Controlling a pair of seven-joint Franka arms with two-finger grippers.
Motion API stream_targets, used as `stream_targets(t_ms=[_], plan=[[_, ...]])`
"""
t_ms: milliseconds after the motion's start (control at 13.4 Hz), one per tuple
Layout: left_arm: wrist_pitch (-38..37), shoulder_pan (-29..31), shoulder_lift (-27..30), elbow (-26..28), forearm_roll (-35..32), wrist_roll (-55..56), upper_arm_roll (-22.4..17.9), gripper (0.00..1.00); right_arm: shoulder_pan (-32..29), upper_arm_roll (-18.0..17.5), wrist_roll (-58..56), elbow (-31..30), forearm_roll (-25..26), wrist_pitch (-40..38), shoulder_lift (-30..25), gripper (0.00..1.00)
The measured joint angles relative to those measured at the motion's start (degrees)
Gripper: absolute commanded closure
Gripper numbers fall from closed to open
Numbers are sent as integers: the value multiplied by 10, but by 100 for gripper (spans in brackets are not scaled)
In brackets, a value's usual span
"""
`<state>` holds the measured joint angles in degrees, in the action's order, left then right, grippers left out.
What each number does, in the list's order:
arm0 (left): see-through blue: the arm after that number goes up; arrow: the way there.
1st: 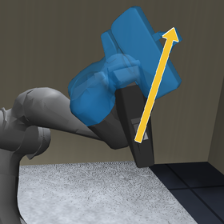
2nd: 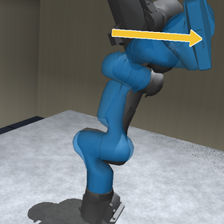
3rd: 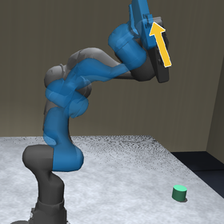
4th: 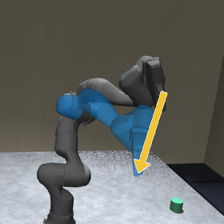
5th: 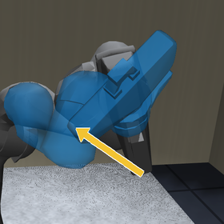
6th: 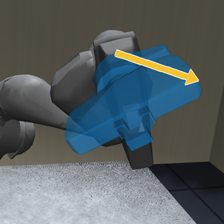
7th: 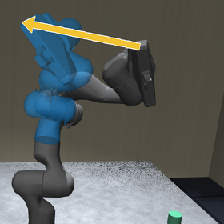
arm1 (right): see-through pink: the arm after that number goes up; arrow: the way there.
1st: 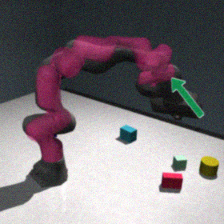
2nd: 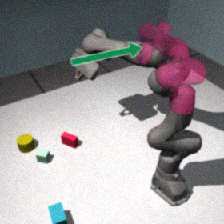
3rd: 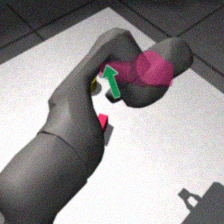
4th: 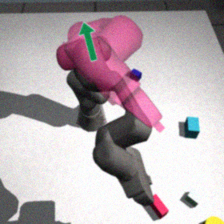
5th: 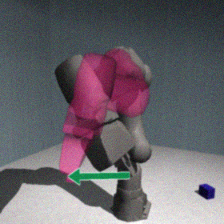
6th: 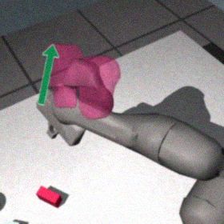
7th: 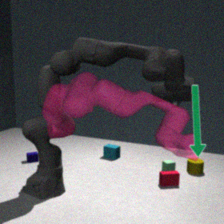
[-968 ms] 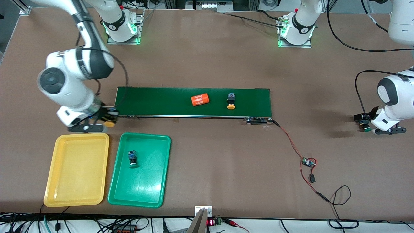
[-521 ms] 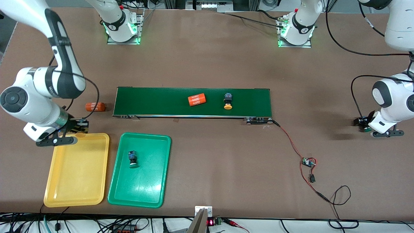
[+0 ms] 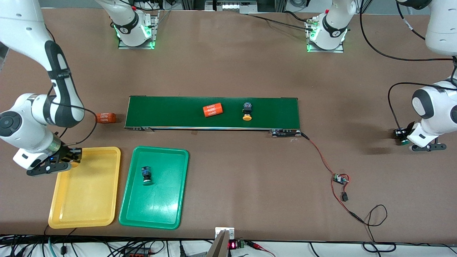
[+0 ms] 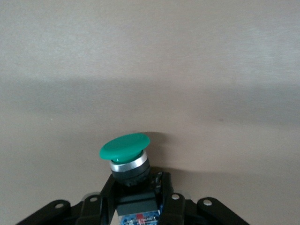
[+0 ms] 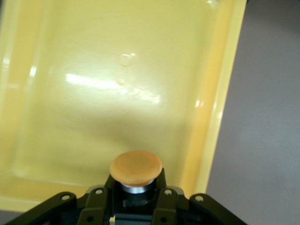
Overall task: Sort buttons by color to trays
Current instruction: 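Release the yellow button in the tray while the left gripper places the green button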
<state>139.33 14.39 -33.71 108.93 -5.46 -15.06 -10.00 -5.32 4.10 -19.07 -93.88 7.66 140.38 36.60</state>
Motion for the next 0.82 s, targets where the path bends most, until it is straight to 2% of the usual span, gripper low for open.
stream_targets(t_ms=[372, 596, 819], plan=[[-101, -7, 87, -15, 1, 15, 77, 68, -12, 6, -25, 13, 0, 74, 51, 96], [-165, -16, 119, -15, 1, 63, 156, 66, -11, 6, -25, 15, 0, 100, 70, 96], [-185, -32, 124, -15, 2, 105, 246, 66, -8, 4, -21, 17, -1, 101, 74, 96]])
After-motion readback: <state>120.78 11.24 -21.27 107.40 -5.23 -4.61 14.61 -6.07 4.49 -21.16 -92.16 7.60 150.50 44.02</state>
